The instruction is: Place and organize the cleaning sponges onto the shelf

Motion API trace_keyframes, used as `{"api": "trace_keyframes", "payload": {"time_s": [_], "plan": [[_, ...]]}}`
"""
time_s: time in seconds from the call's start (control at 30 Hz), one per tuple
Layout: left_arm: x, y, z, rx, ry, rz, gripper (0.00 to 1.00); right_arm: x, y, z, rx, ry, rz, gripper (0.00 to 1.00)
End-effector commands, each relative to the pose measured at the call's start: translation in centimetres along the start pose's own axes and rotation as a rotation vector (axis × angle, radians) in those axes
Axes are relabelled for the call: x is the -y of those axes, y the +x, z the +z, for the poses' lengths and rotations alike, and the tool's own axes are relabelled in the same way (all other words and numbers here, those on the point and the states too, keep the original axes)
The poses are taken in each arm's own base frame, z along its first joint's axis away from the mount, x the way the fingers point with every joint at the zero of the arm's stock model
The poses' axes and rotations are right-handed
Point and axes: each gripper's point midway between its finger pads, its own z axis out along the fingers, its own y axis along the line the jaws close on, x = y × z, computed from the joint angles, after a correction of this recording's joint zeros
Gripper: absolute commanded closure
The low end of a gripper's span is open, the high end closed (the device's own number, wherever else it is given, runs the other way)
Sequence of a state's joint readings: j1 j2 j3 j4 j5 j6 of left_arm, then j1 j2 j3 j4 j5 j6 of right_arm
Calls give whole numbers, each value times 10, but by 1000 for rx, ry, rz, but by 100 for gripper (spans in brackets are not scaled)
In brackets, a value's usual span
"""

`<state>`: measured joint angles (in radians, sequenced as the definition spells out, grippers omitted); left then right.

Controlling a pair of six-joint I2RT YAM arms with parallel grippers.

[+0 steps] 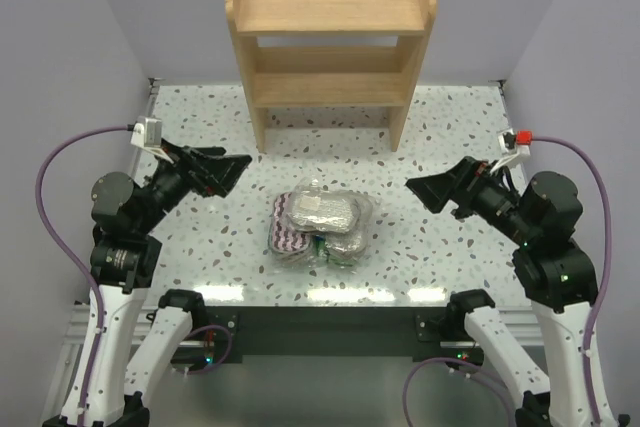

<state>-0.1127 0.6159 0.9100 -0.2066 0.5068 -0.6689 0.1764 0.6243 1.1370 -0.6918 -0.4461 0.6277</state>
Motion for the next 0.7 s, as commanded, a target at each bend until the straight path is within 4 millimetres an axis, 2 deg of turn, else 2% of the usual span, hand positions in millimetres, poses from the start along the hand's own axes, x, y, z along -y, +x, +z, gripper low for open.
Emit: {"api": "trace_keyframes", "payload": {"time_s": [0.0,0.17,0.23,0.27,0.3,0.37,0.47,0.57,0.67], "plan": [[7,2,-1,-16,38,11,0,-7,2,1,-45,-28,-8,1],[0,15,0,-61,29,3,0,2,20,13,-140,-49,-33,1],[-5,23,1,-84,24,1,0,13,23,13,-165,-4,-70,1],[-8,27,1,-97,15,-7,0,13,19,10,-159,16,-90,1],[-12,33,1,-111,8,-11,0,23,23,10,-187,66,-90,1],[-16,39,3,-127,4,-25,0,28,25,9,-215,83,-126,1],[-21,46,6,-147,4,-43,0,36,37,15,-282,92,-123,1],[-24,49,9,-158,-3,-65,0,35,56,28,-372,54,-125,1],[-30,53,11,-172,-23,-81,0,44,69,49,-430,119,-141,1]]}}
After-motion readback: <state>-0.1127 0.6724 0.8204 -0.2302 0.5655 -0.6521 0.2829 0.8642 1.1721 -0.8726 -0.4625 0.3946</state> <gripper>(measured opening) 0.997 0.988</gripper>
